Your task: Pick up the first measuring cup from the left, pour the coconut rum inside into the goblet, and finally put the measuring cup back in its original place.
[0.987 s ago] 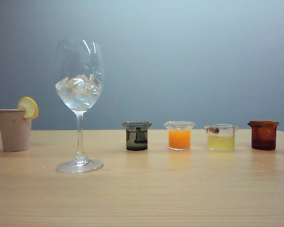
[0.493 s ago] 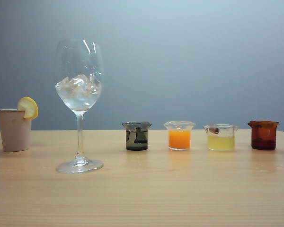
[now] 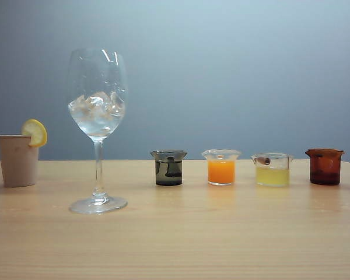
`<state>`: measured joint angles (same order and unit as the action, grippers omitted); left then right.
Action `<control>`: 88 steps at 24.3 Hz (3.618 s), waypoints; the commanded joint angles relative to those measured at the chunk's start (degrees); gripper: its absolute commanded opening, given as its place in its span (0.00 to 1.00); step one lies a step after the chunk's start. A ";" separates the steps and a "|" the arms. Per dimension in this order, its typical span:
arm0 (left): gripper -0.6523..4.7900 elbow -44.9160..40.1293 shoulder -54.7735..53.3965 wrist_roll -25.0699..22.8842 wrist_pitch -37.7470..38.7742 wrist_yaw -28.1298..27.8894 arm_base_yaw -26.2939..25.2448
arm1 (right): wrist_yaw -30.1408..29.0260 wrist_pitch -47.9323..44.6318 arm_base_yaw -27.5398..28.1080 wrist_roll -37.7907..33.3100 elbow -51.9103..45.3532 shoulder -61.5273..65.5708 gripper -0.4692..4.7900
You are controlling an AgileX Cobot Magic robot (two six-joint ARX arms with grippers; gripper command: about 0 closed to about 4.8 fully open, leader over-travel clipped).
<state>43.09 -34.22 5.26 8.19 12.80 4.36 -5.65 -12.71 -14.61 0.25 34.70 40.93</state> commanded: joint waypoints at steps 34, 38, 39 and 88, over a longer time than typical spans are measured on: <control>0.11 6.10 -6.64 -0.48 6.73 -3.56 15.39 | 14.75 -48.30 -24.44 -3.67 0.20 58.03 0.08; 0.11 6.10 -6.64 -0.31 6.80 -2.01 15.39 | 14.75 -53.75 -24.46 -4.33 0.24 64.19 0.08; 0.11 6.10 -6.64 -0.31 6.82 -1.99 15.39 | 14.78 -54.82 -24.44 -4.68 0.24 65.46 0.08; 0.11 6.10 -6.64 -0.31 7.21 0.55 15.39 | 38.38 -37.24 -32.15 -14.21 23.67 82.42 1.00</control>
<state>48.82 -40.95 4.80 15.73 12.82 19.79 30.57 -49.76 -46.54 -13.54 57.65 123.11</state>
